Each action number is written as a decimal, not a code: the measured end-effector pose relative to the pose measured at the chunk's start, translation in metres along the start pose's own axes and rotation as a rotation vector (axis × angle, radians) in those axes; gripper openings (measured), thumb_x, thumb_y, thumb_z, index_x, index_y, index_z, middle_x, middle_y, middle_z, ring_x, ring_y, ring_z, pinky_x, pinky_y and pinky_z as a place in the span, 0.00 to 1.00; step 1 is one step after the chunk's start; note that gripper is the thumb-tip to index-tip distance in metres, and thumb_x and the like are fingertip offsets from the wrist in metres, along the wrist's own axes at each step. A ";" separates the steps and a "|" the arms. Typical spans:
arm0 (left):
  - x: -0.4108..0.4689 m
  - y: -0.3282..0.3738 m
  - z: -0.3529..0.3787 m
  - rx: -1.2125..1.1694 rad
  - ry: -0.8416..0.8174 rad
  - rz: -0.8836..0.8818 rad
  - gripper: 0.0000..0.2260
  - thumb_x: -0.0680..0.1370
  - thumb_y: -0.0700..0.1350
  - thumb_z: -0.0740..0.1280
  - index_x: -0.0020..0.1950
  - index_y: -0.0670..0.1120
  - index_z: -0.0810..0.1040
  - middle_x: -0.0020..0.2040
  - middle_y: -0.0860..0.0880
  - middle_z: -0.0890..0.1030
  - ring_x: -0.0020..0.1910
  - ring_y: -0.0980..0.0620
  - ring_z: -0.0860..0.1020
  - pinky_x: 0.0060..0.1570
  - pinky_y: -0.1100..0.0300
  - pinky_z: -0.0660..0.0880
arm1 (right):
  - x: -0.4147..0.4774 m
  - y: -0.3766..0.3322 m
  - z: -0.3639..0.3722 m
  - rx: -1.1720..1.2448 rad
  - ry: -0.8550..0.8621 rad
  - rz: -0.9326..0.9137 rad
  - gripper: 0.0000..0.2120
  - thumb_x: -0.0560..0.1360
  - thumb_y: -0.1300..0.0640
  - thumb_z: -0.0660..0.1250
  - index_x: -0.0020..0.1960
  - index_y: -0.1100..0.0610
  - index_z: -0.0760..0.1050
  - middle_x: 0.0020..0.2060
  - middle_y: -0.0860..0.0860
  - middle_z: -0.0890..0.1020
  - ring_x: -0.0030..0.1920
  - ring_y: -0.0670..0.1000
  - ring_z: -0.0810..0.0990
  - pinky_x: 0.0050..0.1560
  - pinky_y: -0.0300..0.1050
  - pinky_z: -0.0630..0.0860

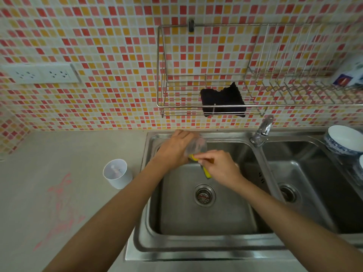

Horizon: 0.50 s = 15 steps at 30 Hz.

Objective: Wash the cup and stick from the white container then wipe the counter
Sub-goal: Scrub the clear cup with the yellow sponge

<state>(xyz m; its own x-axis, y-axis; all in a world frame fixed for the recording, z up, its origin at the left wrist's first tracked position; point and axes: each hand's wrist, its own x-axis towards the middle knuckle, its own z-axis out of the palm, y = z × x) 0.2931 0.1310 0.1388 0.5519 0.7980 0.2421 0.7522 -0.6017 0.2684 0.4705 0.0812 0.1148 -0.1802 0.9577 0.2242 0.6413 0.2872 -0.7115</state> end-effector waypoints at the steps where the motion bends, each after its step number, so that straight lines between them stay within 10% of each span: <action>1: -0.001 -0.001 0.000 0.002 -0.005 0.005 0.33 0.67 0.52 0.77 0.69 0.46 0.70 0.66 0.47 0.74 0.66 0.47 0.68 0.61 0.52 0.73 | 0.002 0.000 0.000 0.023 -0.028 0.017 0.12 0.74 0.63 0.70 0.54 0.51 0.83 0.50 0.49 0.85 0.49 0.47 0.81 0.53 0.34 0.75; 7: 0.006 -0.004 -0.004 -0.023 -0.033 0.026 0.33 0.67 0.48 0.77 0.69 0.46 0.70 0.66 0.48 0.74 0.65 0.48 0.68 0.65 0.55 0.68 | 0.007 0.013 -0.009 -0.644 0.045 -0.438 0.21 0.61 0.68 0.76 0.51 0.53 0.83 0.50 0.48 0.85 0.54 0.54 0.81 0.48 0.50 0.76; 12: 0.006 -0.008 0.000 -0.024 -0.071 -0.027 0.33 0.69 0.50 0.76 0.71 0.47 0.68 0.69 0.49 0.72 0.68 0.49 0.66 0.64 0.54 0.70 | 0.007 0.002 -0.002 0.003 -0.032 0.052 0.11 0.74 0.62 0.70 0.52 0.50 0.84 0.44 0.44 0.85 0.42 0.44 0.82 0.47 0.39 0.76; 15: 0.004 -0.010 0.001 -0.038 -0.082 -0.030 0.33 0.68 0.49 0.76 0.70 0.47 0.69 0.68 0.48 0.73 0.68 0.48 0.67 0.64 0.51 0.71 | 0.011 0.008 -0.006 -0.163 -0.071 -0.100 0.12 0.74 0.64 0.69 0.54 0.52 0.83 0.49 0.49 0.85 0.51 0.48 0.81 0.55 0.39 0.74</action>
<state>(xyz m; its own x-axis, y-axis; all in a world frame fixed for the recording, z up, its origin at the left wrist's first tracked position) 0.2887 0.1402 0.1361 0.5581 0.8148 0.1569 0.7556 -0.5772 0.3098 0.4776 0.0938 0.1155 -0.2975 0.9249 0.2366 0.7289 0.3801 -0.5695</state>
